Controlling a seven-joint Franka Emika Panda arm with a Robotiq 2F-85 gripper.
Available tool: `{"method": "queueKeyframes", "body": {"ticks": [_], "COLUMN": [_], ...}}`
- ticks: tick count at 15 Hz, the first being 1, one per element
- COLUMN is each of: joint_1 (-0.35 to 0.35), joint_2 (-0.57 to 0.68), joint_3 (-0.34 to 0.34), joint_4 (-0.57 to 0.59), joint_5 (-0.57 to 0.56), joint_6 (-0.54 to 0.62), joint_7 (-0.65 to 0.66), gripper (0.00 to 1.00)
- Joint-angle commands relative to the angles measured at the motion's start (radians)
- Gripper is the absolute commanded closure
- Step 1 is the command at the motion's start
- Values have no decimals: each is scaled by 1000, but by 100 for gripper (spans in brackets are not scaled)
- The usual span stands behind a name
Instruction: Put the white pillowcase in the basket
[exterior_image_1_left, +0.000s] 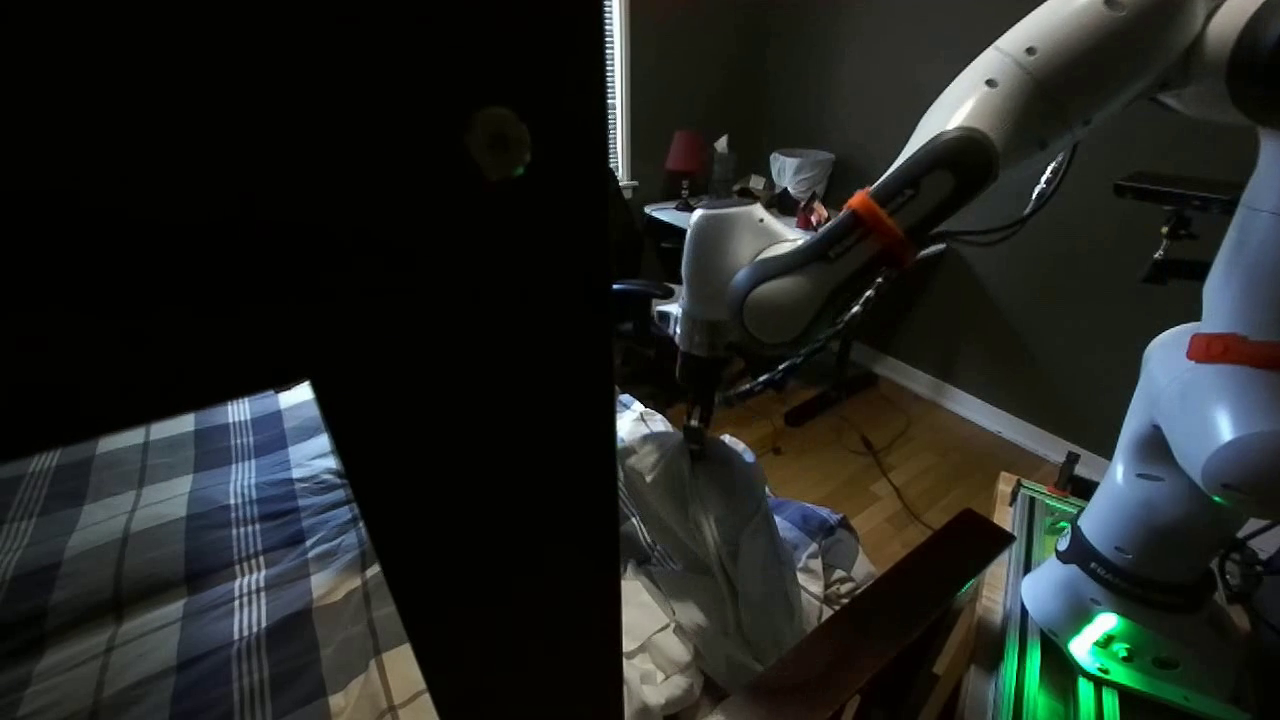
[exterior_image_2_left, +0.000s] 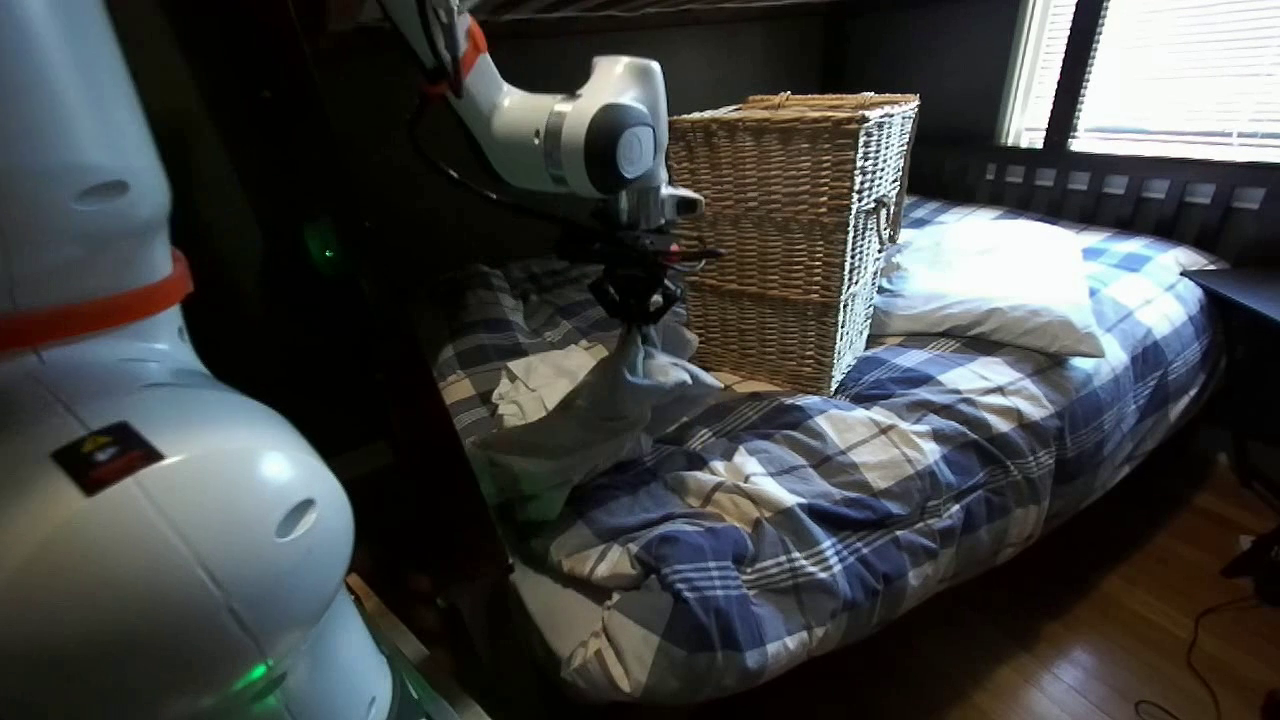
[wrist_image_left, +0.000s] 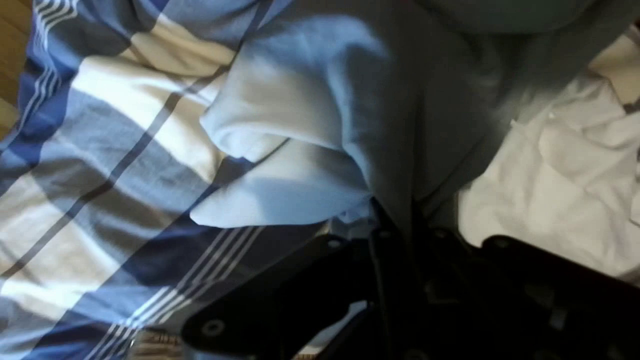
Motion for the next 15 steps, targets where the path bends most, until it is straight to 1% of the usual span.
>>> {"method": "queueKeyframes", "body": {"ticks": [1, 2, 3, 5, 6, 11, 12, 15], "joint_1": [6, 10, 15, 18, 19, 18, 18, 23], "joint_2": [-199, -243, -149, -227, -245, -237, -236, -242], "joint_3": [-9, -18, -17, -25, -27, -28, -28, -14], "joint_4": [2, 19, 22, 34, 32, 28, 28, 124], "joint_5": [92, 117, 64, 85, 87, 87, 87, 20], "joint_6": [-78, -134, -61, -123, -131, -131, -131, -133], "joint_7": [-6, -3, 2, 4, 4, 4, 4, 26], "gripper": [98, 98, 93, 93, 93, 93, 98, 98]}}
